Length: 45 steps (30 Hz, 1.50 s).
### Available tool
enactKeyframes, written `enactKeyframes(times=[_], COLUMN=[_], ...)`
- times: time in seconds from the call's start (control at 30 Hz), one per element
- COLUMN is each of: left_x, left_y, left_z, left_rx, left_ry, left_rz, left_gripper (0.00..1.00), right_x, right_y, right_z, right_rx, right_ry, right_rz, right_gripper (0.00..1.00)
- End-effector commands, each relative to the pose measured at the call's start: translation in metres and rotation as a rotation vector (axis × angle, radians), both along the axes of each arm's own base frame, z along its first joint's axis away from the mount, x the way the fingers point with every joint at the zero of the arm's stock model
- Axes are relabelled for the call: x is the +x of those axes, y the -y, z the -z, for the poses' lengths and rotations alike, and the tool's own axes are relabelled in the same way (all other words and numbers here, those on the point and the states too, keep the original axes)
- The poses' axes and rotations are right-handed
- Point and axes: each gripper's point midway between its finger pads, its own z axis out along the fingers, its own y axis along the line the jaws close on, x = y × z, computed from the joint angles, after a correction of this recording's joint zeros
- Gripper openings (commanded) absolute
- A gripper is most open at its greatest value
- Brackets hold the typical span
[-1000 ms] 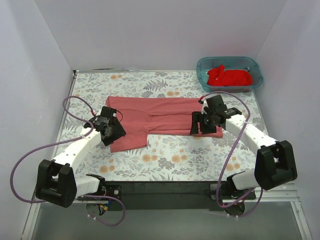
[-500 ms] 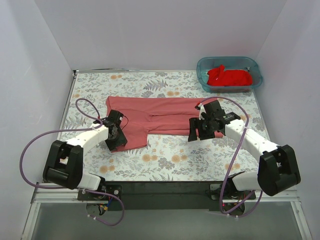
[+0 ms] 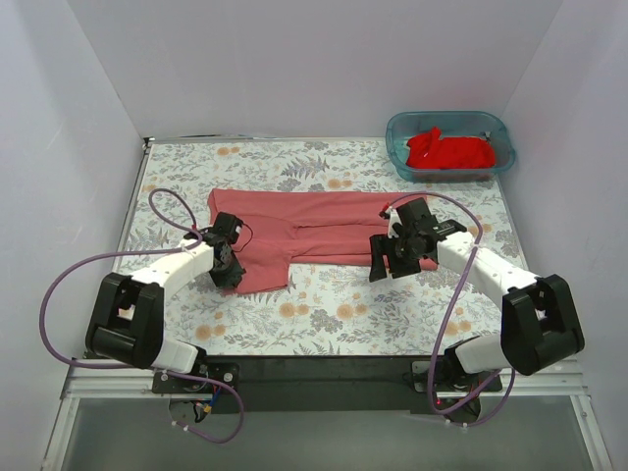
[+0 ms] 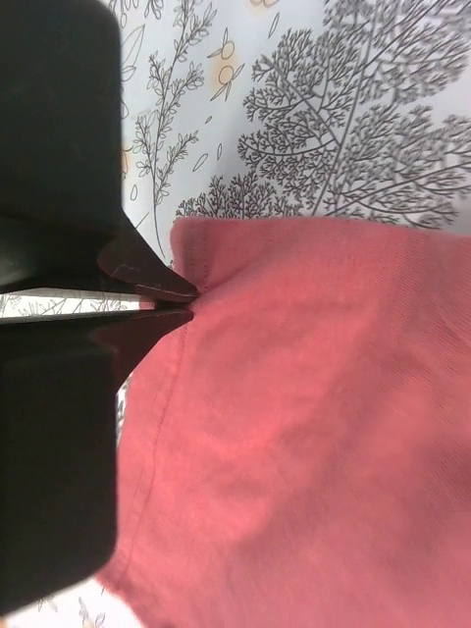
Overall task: Fold and stack the t-shirts
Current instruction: Fold the tshirt
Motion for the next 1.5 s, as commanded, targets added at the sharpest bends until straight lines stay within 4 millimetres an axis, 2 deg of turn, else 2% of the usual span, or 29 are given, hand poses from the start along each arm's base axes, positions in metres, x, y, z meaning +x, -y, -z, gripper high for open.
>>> enactKeyframes(times=[0.0,0.07,0.13,0.17,0.23,0.27,0.33,0.37,0.4,0.67,0.87,1.27,1.4,1.43,1.47], left_x=[0.040,0.068,0.087,0.107,0.126,0.142,0.158,0.167,0.181,0.242,0.270,0.286,0.284,0.285,0.284], left_y=[0.002,0.006,0.008,0.014,0.015,0.018,0.020,0.022,0.026,0.041,0.044,0.047,0.040,0.038,0.035], left_z=[-0.044,-0.071,-0.079,-0.095,-0.104,-0.106,-0.108,-0.100,-0.109,-0.116,-0.113,-0.092,-0.089,-0.092,-0.094], left_rx=[0.022,0.028,0.046,0.039,0.062,0.069,0.085,0.094,0.092,0.114,0.134,0.131,0.156,0.158,0.157], left_ry=[0.157,0.238,0.266,0.323,0.357,0.374,0.387,0.376,0.406,0.516,0.561,0.585,0.587,0.591,0.595], left_rz=[0.010,0.030,0.043,0.046,0.062,0.065,0.077,0.083,0.084,0.125,0.113,0.075,0.037,0.028,0.017], left_gripper=[0.00,0.00,0.00,0.00,0.00,0.00,0.00,0.00,0.00,0.00,0.00,0.00,0.13,0.23,0.29], right_x=[0.008,0.012,0.015,0.017,0.018,0.021,0.023,0.024,0.025,0.032,0.041,0.070,0.082,0.083,0.085], right_y=[-0.003,0.001,0.001,0.002,0.002,0.002,0.002,0.002,0.002,-0.001,-0.009,-0.017,-0.017,-0.019,-0.023], right_z=[-0.006,-0.005,-0.007,-0.005,-0.006,-0.007,-0.008,-0.008,-0.009,-0.010,-0.010,-0.011,-0.012,-0.011,-0.012], right_rx=[0.000,-0.027,-0.033,-0.041,-0.042,-0.046,-0.051,-0.055,-0.057,-0.050,-0.031,-0.039,-0.053,-0.046,-0.024], right_ry=[0.035,0.049,0.061,0.062,0.067,0.072,0.079,0.082,0.086,0.106,0.101,0.152,0.174,0.169,0.169], right_rz=[-0.026,-0.022,-0.022,-0.021,-0.023,-0.020,-0.023,-0.024,-0.029,-0.047,-0.051,-0.027,0.002,0.002,-0.003], right_gripper=[0.74,0.74,0.74,0.74,0.74,0.74,0.74,0.74,0.74,0.73,0.71,0.66,0.62,0.61,0.57])
